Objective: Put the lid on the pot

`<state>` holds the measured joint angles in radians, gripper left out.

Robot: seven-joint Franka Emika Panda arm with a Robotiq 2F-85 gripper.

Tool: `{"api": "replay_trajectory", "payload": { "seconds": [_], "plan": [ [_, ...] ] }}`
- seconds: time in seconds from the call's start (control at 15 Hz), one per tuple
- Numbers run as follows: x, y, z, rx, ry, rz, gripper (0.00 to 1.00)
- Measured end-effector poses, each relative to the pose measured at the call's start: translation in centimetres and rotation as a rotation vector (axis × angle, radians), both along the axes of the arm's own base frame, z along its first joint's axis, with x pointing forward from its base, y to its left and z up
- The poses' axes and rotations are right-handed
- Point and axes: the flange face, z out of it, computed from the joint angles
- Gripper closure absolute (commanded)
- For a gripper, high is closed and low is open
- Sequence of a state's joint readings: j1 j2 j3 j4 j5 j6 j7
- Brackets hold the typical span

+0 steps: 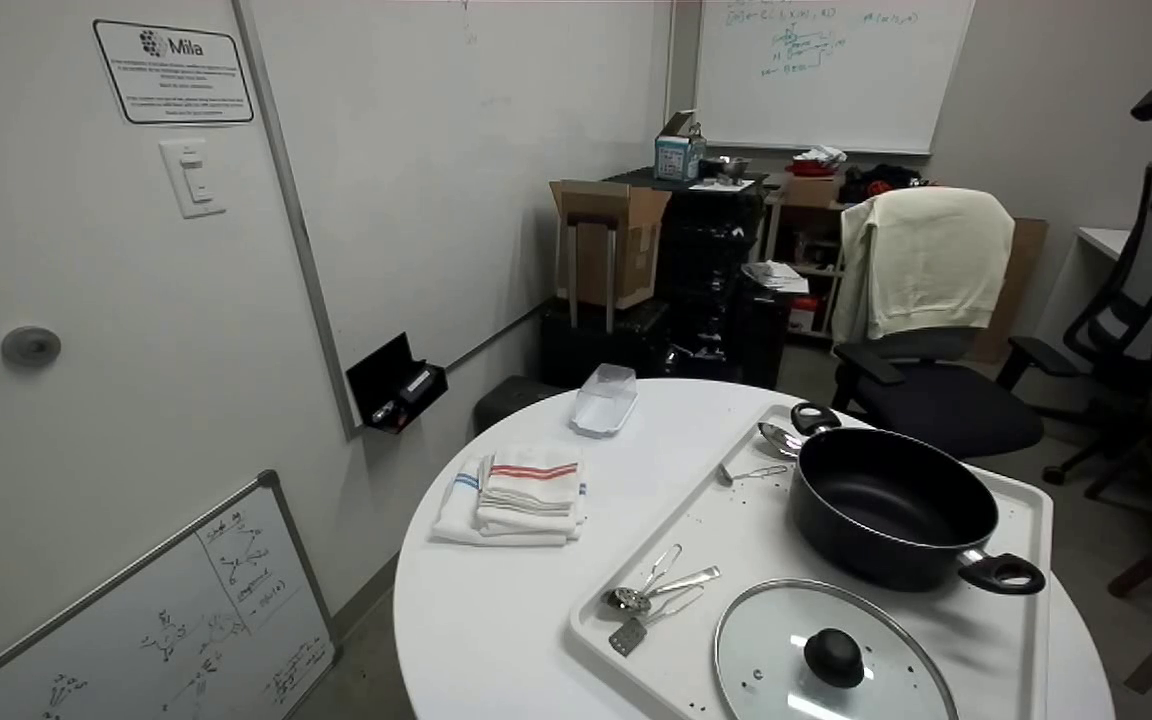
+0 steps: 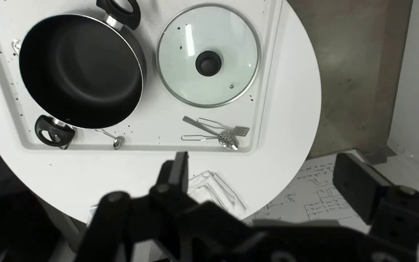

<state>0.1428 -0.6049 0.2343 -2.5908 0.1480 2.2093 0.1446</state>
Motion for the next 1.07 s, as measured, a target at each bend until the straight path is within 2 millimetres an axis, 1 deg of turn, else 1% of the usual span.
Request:
{"api": "replay_trajectory", "payload": {
  "seconds": [0.27,0.47,0.73,1.07],
  "plan": [
    [3.6,-0.1,-6.3,-0.014,0.036,-0.044,0.0],
    [5.3,0.1,-10.9,-0.032,0.071,-0.061,0.0],
    [6.6,0.8,-16.7,-0.062,0.117,-0.073,0.0],
    [7.4,1.5,-22.8,-0.114,0.142,-0.089,0.0]
  ]
}}
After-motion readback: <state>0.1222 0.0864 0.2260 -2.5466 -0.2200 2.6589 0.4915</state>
